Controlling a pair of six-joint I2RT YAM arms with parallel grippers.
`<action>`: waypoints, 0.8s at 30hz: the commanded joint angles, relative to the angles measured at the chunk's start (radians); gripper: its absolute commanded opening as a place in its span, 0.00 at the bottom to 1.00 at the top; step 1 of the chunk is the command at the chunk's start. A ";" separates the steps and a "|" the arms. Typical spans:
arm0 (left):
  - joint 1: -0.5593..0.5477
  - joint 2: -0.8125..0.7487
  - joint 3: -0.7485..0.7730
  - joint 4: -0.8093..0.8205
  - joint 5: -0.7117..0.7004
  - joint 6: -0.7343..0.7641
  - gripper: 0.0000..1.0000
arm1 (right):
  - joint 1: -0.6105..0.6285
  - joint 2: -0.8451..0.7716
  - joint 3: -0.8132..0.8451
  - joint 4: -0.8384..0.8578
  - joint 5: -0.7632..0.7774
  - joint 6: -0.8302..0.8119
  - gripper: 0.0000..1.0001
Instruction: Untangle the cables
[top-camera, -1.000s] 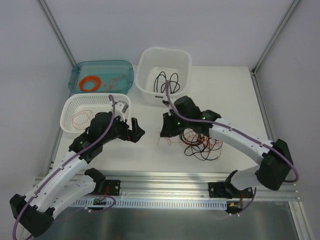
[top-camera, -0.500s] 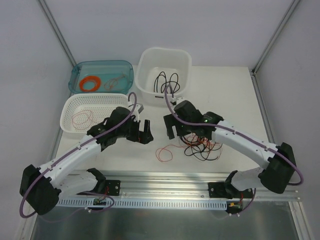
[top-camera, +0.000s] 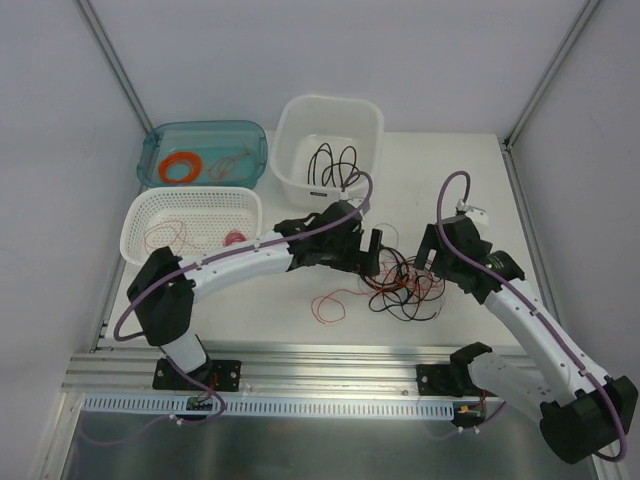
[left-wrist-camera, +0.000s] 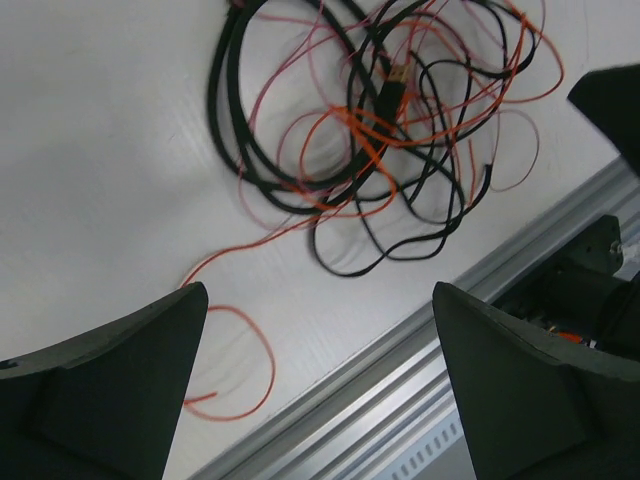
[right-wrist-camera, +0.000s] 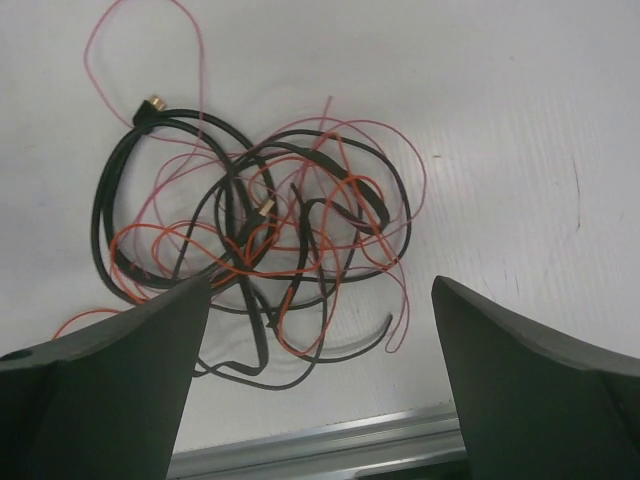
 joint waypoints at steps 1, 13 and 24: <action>-0.062 0.128 0.143 0.010 -0.081 -0.111 0.97 | -0.057 -0.064 -0.056 -0.022 0.027 0.070 0.97; -0.100 0.407 0.345 -0.007 -0.253 -0.168 0.64 | -0.153 -0.168 -0.191 0.031 -0.085 0.073 0.97; -0.099 0.324 0.333 -0.024 -0.309 -0.036 0.00 | -0.163 -0.196 -0.220 0.051 -0.107 0.064 0.97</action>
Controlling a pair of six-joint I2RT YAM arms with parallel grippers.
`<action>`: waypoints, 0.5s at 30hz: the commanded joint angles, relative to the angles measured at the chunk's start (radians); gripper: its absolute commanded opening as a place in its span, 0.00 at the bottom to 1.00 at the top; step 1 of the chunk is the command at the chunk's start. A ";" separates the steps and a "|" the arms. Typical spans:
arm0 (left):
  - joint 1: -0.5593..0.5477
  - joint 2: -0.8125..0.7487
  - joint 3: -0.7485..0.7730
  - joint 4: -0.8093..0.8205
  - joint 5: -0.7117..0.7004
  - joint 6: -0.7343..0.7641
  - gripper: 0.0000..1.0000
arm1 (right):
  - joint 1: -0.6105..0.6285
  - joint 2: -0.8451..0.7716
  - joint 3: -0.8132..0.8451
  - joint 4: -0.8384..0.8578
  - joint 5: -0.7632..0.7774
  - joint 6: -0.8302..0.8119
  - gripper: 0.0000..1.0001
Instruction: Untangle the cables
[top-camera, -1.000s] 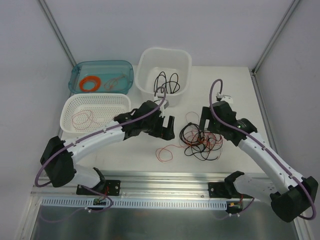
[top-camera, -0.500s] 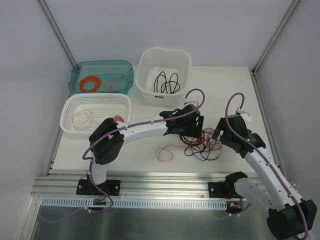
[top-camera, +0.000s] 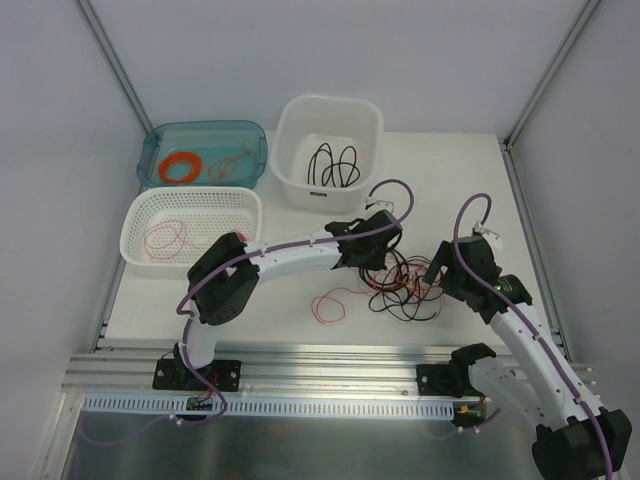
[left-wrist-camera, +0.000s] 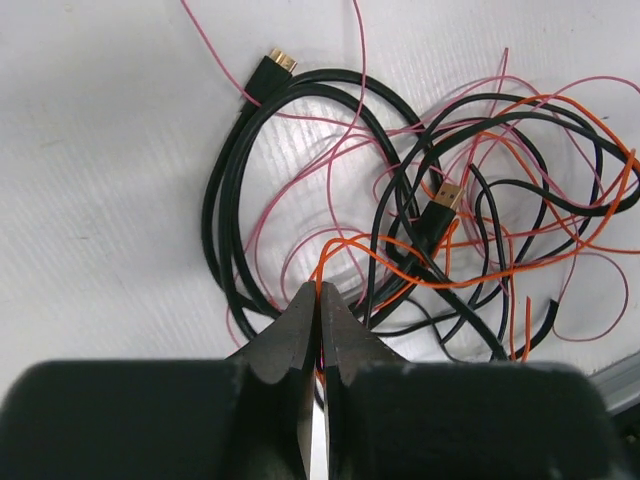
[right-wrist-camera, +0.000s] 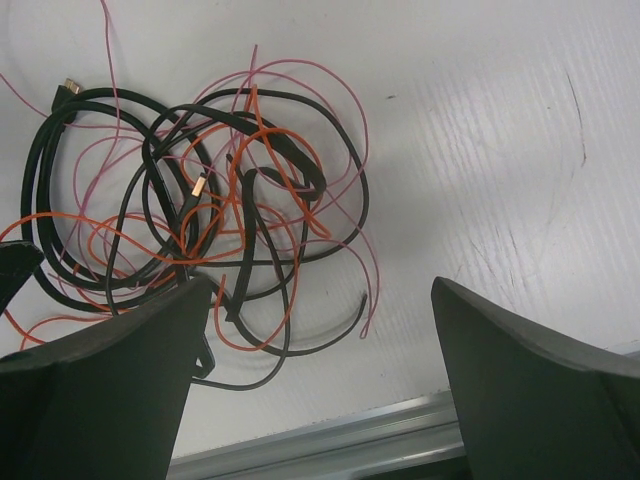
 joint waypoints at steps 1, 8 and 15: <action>0.001 -0.155 -0.005 -0.017 -0.073 0.076 0.00 | -0.008 -0.017 -0.001 0.032 -0.014 0.005 0.97; 0.049 -0.412 -0.069 -0.121 -0.116 0.167 0.00 | -0.006 -0.011 -0.001 0.051 -0.025 -0.008 0.97; 0.162 -0.636 -0.129 -0.224 -0.083 0.196 0.00 | -0.008 -0.026 0.016 0.052 -0.031 -0.019 0.97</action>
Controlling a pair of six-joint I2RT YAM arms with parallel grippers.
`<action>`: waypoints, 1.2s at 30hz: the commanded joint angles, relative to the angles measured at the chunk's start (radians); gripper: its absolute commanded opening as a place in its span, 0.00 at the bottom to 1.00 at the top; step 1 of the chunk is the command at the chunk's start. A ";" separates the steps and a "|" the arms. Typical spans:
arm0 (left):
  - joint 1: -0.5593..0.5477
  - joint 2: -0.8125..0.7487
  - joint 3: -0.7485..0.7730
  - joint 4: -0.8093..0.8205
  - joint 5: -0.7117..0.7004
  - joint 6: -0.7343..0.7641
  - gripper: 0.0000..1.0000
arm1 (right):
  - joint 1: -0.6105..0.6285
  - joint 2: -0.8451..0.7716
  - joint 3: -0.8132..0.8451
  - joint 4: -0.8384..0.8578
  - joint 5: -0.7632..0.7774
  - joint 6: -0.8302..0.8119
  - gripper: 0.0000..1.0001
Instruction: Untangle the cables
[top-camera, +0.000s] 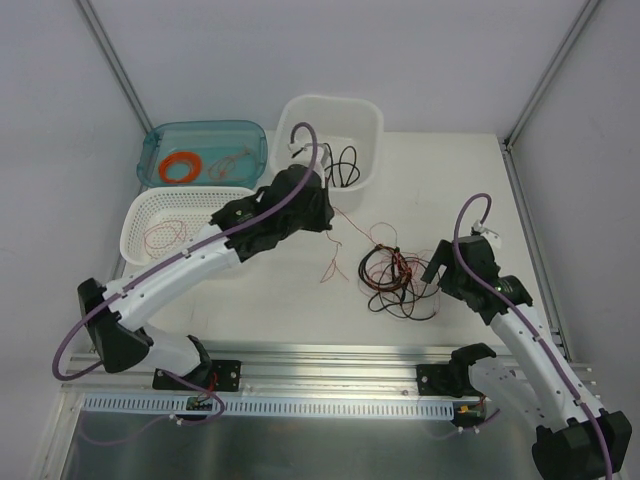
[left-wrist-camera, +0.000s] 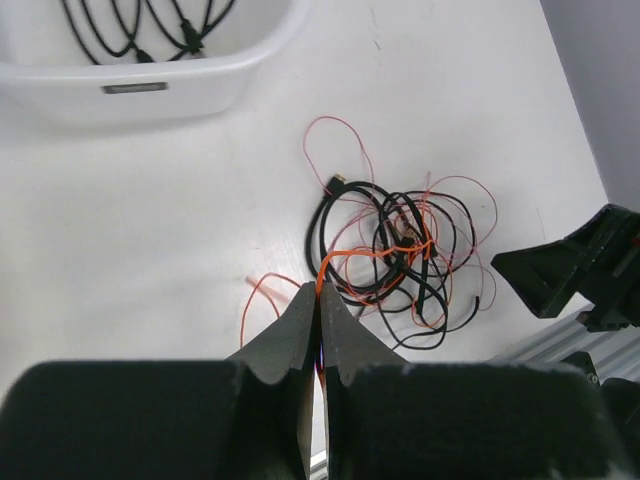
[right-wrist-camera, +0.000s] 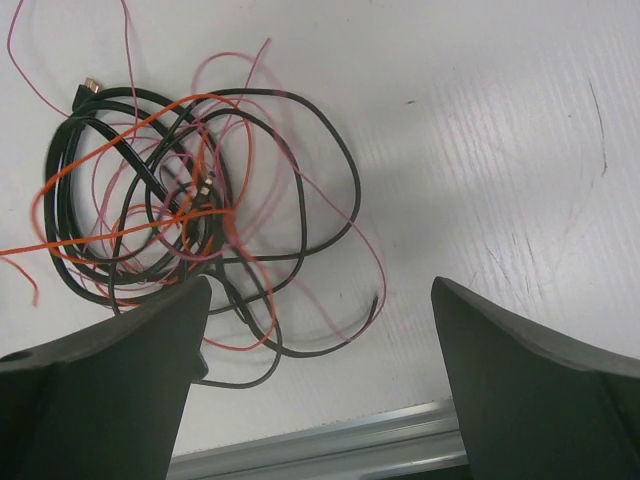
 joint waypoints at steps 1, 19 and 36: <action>0.068 -0.078 -0.046 -0.098 0.008 0.035 0.00 | -0.007 -0.026 0.021 0.026 -0.004 -0.020 0.97; 0.160 -0.165 0.297 -0.231 0.087 0.179 0.00 | -0.005 0.013 -0.002 0.149 -0.202 -0.082 0.98; 0.160 -0.111 0.517 -0.231 0.187 0.200 0.00 | 0.237 0.351 0.068 0.544 -0.463 -0.057 0.99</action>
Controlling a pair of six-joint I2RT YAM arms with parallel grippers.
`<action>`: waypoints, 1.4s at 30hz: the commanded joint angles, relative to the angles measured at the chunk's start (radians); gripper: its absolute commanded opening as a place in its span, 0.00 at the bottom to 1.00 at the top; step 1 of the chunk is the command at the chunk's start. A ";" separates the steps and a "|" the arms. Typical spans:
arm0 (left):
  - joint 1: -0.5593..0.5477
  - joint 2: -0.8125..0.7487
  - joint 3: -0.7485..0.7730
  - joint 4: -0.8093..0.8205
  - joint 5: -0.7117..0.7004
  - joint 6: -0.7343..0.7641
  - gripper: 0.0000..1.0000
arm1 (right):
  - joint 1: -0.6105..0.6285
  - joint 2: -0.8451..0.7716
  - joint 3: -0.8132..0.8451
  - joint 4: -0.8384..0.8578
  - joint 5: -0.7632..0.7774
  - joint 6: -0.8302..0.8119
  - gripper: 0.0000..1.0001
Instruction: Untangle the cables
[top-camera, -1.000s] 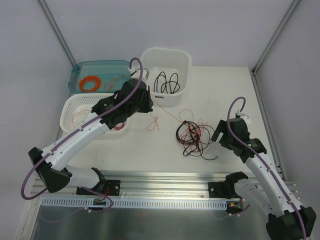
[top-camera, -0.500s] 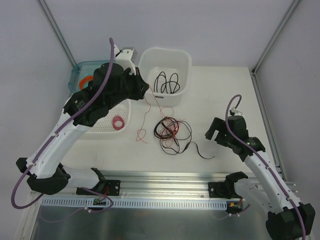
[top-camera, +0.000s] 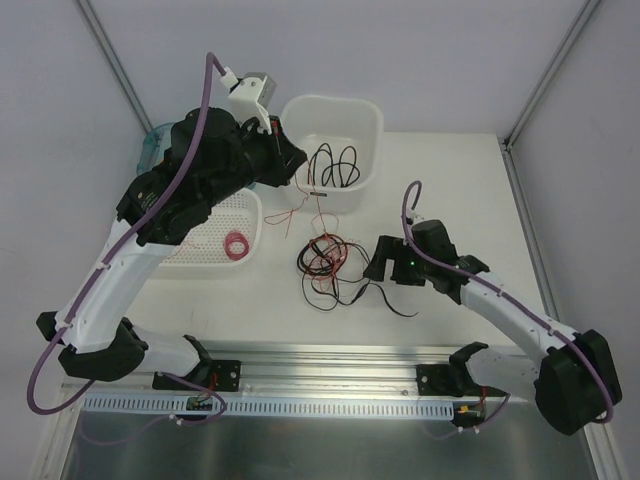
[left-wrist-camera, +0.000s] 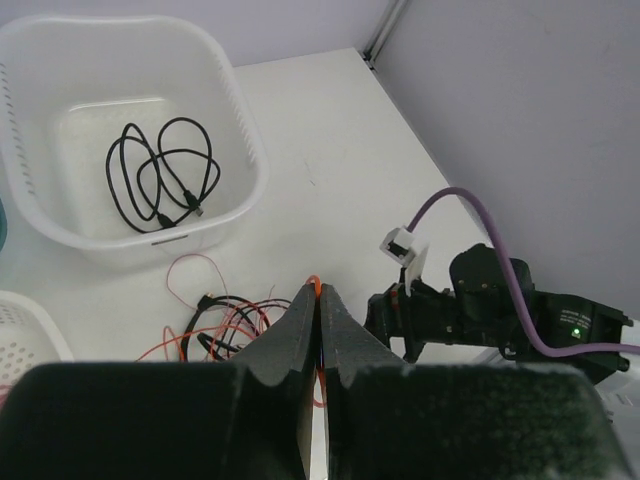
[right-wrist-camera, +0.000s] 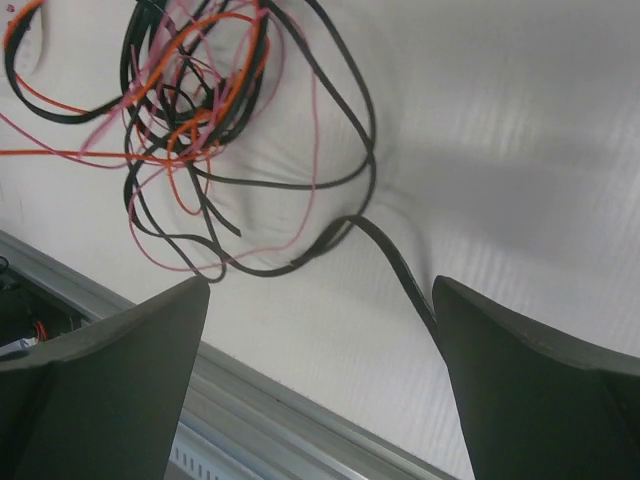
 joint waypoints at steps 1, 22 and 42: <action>0.010 -0.022 0.029 0.009 0.020 0.021 0.00 | 0.058 0.078 0.084 0.153 0.019 0.028 0.99; 0.010 -0.107 0.026 0.009 -0.113 0.026 0.00 | 0.164 0.615 0.270 0.357 0.164 0.184 0.75; 0.010 -0.228 -0.003 0.007 -0.405 0.115 0.00 | -0.273 0.256 0.103 -0.081 0.394 0.045 0.01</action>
